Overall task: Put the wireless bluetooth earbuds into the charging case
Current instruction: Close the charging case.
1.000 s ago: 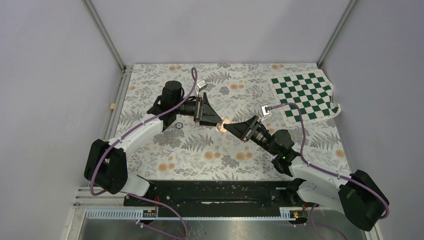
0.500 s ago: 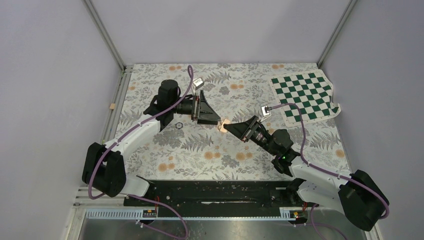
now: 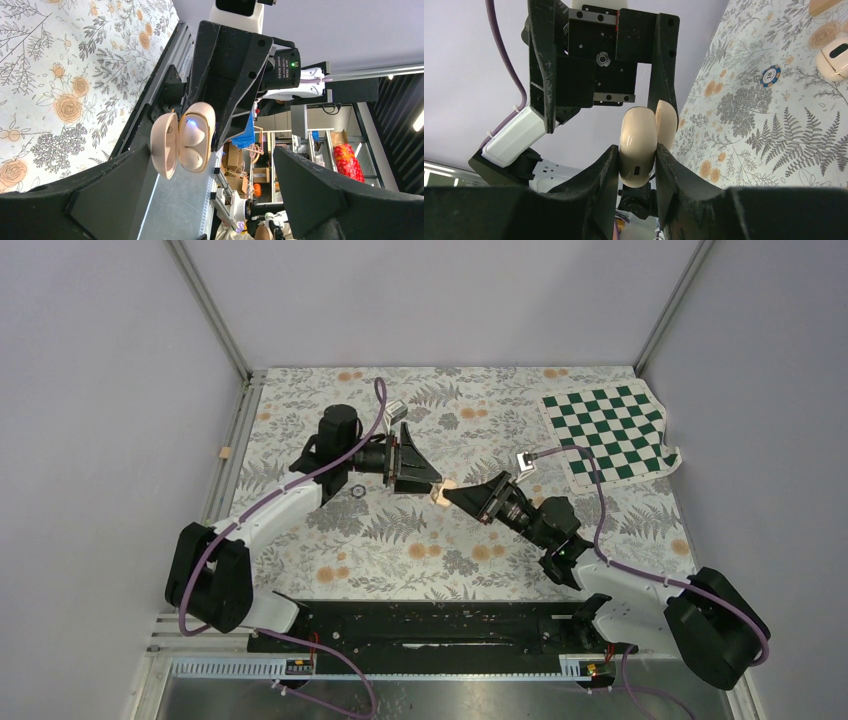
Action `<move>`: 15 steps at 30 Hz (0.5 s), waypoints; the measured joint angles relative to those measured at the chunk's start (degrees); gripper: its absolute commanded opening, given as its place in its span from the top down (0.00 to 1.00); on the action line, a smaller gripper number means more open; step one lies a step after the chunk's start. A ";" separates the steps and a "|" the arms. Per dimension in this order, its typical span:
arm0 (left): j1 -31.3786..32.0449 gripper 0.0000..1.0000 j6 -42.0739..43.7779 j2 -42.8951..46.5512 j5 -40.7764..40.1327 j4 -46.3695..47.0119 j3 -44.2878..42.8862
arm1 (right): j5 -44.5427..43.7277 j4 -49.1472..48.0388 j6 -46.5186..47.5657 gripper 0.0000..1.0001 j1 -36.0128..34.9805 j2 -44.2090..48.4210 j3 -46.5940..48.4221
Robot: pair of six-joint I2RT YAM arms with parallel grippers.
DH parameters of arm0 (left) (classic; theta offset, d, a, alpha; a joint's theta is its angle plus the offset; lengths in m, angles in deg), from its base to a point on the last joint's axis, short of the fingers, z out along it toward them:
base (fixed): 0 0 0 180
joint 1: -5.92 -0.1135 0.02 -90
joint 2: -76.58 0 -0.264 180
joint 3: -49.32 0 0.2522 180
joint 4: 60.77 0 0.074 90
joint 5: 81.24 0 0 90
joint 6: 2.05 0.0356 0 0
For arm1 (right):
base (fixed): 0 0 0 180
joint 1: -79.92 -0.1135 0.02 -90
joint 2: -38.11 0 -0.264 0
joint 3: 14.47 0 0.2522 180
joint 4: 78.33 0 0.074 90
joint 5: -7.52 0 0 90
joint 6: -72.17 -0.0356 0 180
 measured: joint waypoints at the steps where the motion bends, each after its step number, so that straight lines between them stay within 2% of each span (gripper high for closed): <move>1: 0.17 0.04 -0.17 -0.09 0.00 0.37 0.02 | 0.48 -0.68 -0.26 0.82 0.00 -0.63 0.09; 15: 1.77 0.05 -2.95 -0.98 -0.17 4.31 0.76 | 2.27 -2.14 -1.11 0.82 0.00 -2.27 1.27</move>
